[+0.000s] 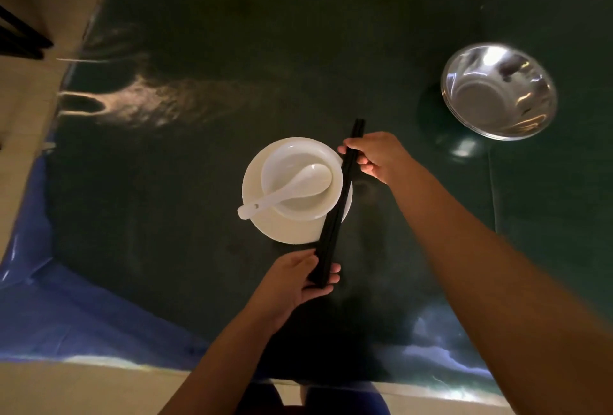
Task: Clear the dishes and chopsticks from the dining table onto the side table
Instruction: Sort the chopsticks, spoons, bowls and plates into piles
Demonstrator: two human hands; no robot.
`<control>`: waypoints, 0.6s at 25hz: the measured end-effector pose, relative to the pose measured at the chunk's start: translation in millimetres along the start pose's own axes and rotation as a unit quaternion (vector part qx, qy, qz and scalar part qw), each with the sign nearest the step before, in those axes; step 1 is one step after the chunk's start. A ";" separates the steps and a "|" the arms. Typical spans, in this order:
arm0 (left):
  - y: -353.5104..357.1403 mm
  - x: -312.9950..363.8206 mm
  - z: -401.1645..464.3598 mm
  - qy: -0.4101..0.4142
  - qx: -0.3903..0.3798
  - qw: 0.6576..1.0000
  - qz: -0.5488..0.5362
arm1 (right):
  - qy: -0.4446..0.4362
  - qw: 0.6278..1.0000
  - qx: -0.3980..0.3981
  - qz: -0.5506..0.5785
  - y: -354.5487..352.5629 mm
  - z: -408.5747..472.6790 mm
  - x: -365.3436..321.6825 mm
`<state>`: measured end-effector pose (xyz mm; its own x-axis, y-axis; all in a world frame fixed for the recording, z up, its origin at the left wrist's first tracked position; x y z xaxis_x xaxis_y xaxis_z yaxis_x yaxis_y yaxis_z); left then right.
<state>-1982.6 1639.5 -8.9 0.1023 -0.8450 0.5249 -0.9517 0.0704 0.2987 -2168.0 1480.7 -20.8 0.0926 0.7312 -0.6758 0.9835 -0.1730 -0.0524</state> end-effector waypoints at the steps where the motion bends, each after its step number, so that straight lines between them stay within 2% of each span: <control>1: 2.6 1.8 -2.2 0.002 -0.006 1.000 0.005 | -0.011 1.000 0.009 -0.001 -6.4 -3.0 0.2; 8: 27.7 38.5 -30.2 0.068 -0.079 0.993 0.062 | -0.113 0.993 0.019 0.013 -53.9 -46.9 -43.1; 11: 27.2 62.9 -45.3 0.115 -0.082 0.986 0.089 | -0.142 0.990 0.003 -0.004 -40.0 -64.6 -82.8; 15: 0.4 95.4 -63.7 0.157 -0.052 0.983 0.081 | -0.174 0.983 -0.055 -0.010 5.0 -73.9 -128.5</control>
<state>-1954.8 1592.7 92.1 0.0516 -0.6138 0.7878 -0.9300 0.2579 0.2619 -2163.5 1434.7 120.1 0.0336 0.4605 -0.8870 0.9972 -0.0747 -0.0011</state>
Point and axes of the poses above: each hand's wrist, its own z-axis towards the middle knuckle, its own y-axis out of the palm, x = y × z, the point moved 1 cm from there along z, towards the middle knuckle
